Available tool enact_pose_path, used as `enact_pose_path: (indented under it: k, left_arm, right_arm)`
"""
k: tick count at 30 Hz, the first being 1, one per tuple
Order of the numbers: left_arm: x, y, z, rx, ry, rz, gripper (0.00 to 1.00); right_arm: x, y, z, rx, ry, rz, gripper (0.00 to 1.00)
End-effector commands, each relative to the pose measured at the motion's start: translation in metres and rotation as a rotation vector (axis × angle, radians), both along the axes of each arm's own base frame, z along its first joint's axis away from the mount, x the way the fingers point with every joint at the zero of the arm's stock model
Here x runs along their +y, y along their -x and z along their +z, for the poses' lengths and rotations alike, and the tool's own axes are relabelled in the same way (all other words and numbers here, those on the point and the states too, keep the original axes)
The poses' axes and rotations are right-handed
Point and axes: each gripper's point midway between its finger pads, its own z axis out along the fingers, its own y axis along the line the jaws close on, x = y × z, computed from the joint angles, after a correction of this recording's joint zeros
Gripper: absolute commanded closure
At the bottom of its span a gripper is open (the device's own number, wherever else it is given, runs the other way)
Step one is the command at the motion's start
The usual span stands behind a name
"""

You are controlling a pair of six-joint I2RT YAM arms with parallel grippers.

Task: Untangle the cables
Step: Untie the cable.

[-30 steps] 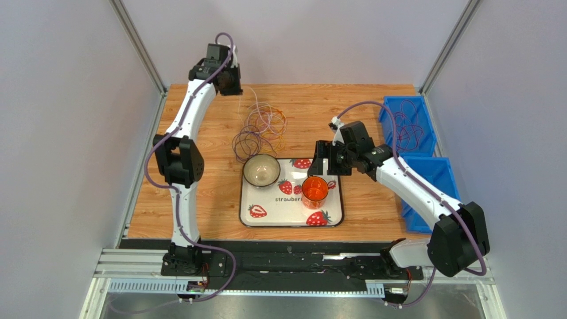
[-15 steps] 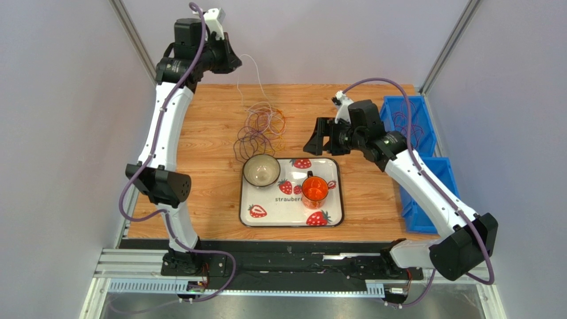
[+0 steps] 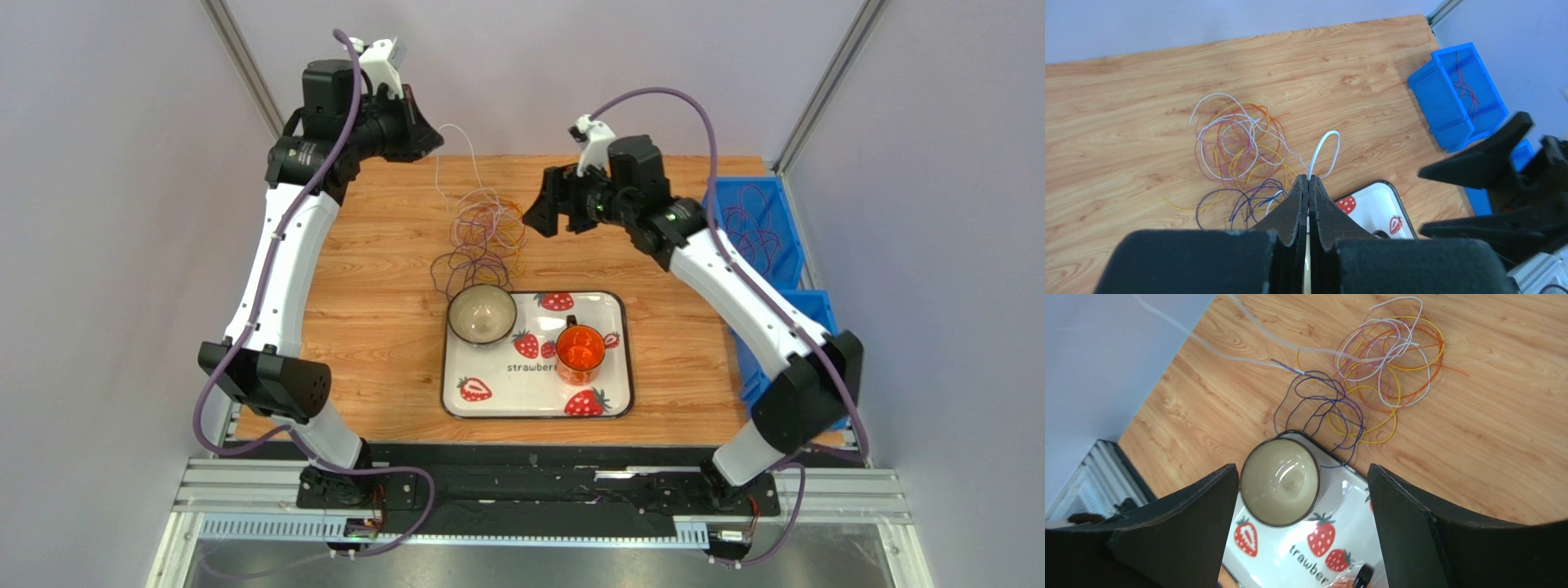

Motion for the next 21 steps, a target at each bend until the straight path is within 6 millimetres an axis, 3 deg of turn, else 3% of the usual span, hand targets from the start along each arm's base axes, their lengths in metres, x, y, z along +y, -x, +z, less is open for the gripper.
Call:
enact_pose_path:
  k: [1,5,9,10,12,13,21]
  left_arm:
    - [-0.003,0.009,0.022,-0.074,0.046,-0.006,1.00]
    - [0.001,-0.001,0.001,-0.032,0.037,0.034,1.00]
    - [0.002,-0.018,-0.037,0.071,0.020,0.076,1.00]
    - [0.002,-0.023,-0.061,0.149,0.004,0.089,1.00]
    - [0.004,-0.031,-0.066,0.182,-0.010,0.108,1.00]
    - [0.003,-0.034,-0.082,0.233,-0.021,0.108,1.00]
    - [0.009,-0.041,-0.100,0.274,-0.020,0.134,1.00]
  right_arm:
    - [0.028,-0.050,-0.013,-0.104,0.111,0.005,0.19]
    - [0.043,-0.080,-0.032,-0.110,0.152,-0.006,0.20]
    - [0.054,-0.096,-0.047,-0.116,0.170,0.019,0.20]
    - [0.056,-0.097,-0.051,-0.117,0.174,0.026,0.20]
    - [0.058,-0.101,-0.063,-0.119,0.192,0.035,0.20]
    - [0.057,-0.104,-0.066,-0.122,0.198,0.030,0.20]
    - [0.060,-0.100,-0.099,-0.120,0.237,0.089,0.20]
